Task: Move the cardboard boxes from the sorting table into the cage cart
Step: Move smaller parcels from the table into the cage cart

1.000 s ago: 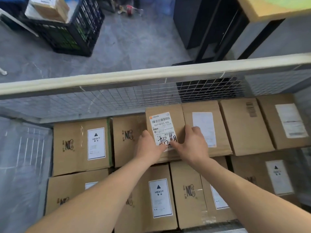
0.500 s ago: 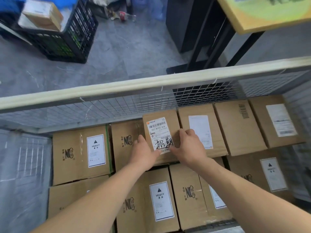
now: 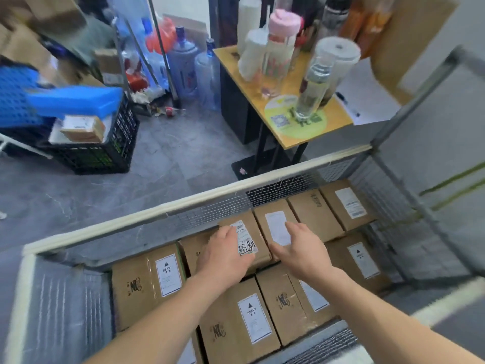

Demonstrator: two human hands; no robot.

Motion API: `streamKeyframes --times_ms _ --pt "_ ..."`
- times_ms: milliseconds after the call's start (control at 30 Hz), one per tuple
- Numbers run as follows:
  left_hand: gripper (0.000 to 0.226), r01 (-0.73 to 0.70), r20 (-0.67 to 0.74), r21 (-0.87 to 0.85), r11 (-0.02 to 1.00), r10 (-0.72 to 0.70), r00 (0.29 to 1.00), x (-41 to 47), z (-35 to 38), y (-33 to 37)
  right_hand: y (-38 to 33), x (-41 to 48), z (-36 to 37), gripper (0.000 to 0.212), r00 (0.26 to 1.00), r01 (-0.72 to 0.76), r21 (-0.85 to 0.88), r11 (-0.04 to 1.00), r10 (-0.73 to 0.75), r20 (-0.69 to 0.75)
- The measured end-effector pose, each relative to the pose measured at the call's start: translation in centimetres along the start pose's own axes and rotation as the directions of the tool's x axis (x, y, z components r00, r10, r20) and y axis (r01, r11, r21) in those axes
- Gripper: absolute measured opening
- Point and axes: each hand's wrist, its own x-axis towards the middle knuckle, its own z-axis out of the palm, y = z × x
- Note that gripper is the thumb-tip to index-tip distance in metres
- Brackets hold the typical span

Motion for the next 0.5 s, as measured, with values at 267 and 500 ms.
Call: streamKeyframes --times_ms 267,500 --pt "0.074 -0.256 -0.106 0.19 0.948 0.28 0.954 -6.0 -8.2 8.2 -0.7 -9.3 -10.5 0.062 0.983 -0.026 -0.036 0.999 0.019 -0.185" --pt "0.066 -0.385 -0.176 0.331 0.862 0.457 0.872 -11.5 -11.5 16.4 1.6 -17.0 -18.4 0.057 0.937 -0.042 -0.06 0.997 0.019 -0.35"
